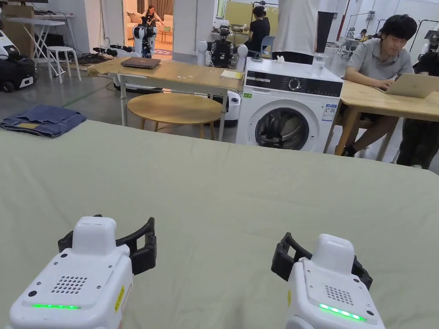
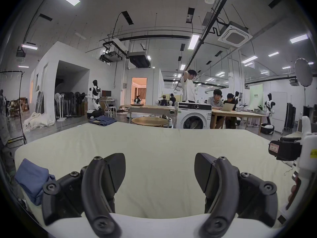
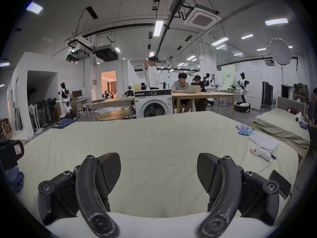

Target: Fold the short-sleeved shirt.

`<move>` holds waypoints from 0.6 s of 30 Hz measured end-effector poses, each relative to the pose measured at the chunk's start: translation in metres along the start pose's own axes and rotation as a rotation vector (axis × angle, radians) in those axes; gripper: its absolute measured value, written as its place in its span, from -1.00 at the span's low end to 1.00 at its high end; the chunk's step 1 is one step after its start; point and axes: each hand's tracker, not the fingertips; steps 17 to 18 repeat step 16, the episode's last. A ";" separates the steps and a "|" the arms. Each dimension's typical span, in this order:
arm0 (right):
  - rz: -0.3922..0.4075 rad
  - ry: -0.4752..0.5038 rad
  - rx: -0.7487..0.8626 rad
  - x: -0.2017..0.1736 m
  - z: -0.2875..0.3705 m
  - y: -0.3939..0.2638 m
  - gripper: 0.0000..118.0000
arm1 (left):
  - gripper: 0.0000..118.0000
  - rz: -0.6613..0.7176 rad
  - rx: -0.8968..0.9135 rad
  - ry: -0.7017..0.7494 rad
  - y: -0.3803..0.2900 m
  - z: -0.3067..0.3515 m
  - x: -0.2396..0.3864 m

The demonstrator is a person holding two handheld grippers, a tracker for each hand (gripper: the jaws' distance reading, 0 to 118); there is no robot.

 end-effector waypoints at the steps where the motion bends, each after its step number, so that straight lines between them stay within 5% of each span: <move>1: 0.014 -0.008 -0.009 -0.001 0.000 0.000 0.59 | 0.42 0.002 0.004 -0.006 0.000 0.001 -0.001; 18: 0.037 0.079 -0.056 -0.004 -0.005 0.002 0.59 | 0.42 -0.029 -0.010 -0.038 0.000 -0.007 -0.002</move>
